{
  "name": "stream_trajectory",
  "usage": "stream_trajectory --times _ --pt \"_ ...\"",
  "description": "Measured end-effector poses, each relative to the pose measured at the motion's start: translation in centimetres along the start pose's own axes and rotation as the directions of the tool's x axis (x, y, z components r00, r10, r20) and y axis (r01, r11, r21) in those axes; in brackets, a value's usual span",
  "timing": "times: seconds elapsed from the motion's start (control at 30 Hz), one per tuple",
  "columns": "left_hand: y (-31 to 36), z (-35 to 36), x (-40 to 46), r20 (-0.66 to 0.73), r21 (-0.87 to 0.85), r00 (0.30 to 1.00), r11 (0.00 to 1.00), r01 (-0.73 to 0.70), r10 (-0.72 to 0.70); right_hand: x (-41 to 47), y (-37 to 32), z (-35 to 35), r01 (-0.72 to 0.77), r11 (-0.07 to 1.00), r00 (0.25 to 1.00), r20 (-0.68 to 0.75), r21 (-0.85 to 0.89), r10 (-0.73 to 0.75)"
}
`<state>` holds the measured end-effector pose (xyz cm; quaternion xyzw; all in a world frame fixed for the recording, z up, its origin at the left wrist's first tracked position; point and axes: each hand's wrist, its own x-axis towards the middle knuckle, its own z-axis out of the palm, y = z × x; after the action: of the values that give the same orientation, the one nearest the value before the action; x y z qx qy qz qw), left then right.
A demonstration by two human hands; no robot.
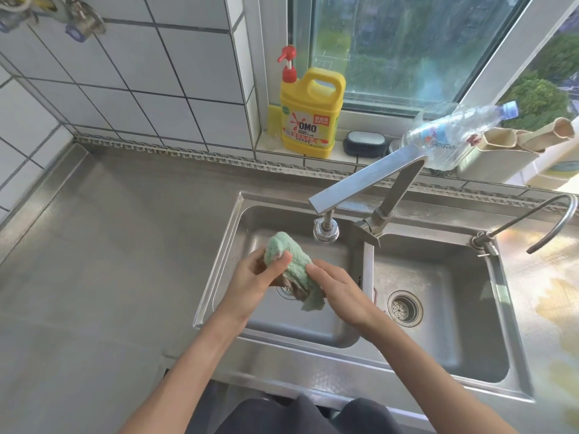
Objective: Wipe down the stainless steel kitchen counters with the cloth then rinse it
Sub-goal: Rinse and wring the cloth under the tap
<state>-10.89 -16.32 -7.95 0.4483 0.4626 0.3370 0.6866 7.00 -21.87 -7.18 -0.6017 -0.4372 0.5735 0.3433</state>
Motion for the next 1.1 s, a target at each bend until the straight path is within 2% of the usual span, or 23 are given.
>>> stream_trajectory --times 0.07,0.13,0.23,0.3,0.43,0.53,0.63,0.73,0.93,1.03,1.1 --pt "0.0 0.1 0.1 -0.082 0.182 0.992 0.98 -0.082 0.098 0.2 -0.2 0.4 0.039 0.99 0.984 -0.169 -0.133 -0.062" --pt "-0.2 0.1 0.3 -0.106 0.365 0.974 0.919 -0.149 0.2 0.2 -1.1 0.8 0.103 0.987 0.961 -0.243 -0.126 -0.131" --pt "0.3 -0.3 0.3 -0.06 0.46 0.969 0.868 -0.185 0.239 0.1 -2.2 1.0 0.174 0.971 0.966 -0.162 -0.161 -0.2" --pt "0.8 -0.7 0.4 -0.026 0.457 0.979 0.874 -0.167 0.201 0.1 -2.5 0.9 0.157 0.984 0.979 -0.12 -0.08 -0.166" --pt "2.1 -1.4 -0.1 0.049 0.369 0.995 0.924 -0.102 0.09 0.0 -2.6 0.5 0.131 0.988 0.989 -0.081 0.087 -0.124" --pt "3.3 -2.5 -0.3 0.104 0.262 0.994 0.963 -0.065 0.039 -0.1 -3.3 -0.6 0.143 0.973 0.977 -0.185 0.184 -0.108" --pt "4.3 -4.0 -0.1 0.1 0.122 0.994 0.991 -0.059 0.047 -0.2 -4.3 -2.2 0.158 0.939 0.946 -0.32 0.306 -0.055" --pt "5.3 -4.5 0.1 0.135 0.047 0.989 0.997 -0.064 0.057 -0.2 -5.1 -3.0 0.173 0.9 0.92 -0.392 0.4 -0.002" --pt "5.4 -4.1 0.5 0.211 -0.146 0.977 0.989 0.038 -0.006 -0.3 -6.7 -2.7 0.184 0.949 0.887 -0.46 0.257 -0.047" --pt "5.3 -4.6 -0.1 0.293 -0.22 0.956 0.972 0.08 -0.012 0.0 -7.2 -3.3 0.145 0.985 0.855 -0.513 0.094 -0.077" --pt "5.3 -4.4 -0.3 0.301 -0.191 0.953 0.979 0.072 -0.011 0.0 -7.1 -3.7 0.053 0.994 0.869 -0.486 -0.098 -0.094"
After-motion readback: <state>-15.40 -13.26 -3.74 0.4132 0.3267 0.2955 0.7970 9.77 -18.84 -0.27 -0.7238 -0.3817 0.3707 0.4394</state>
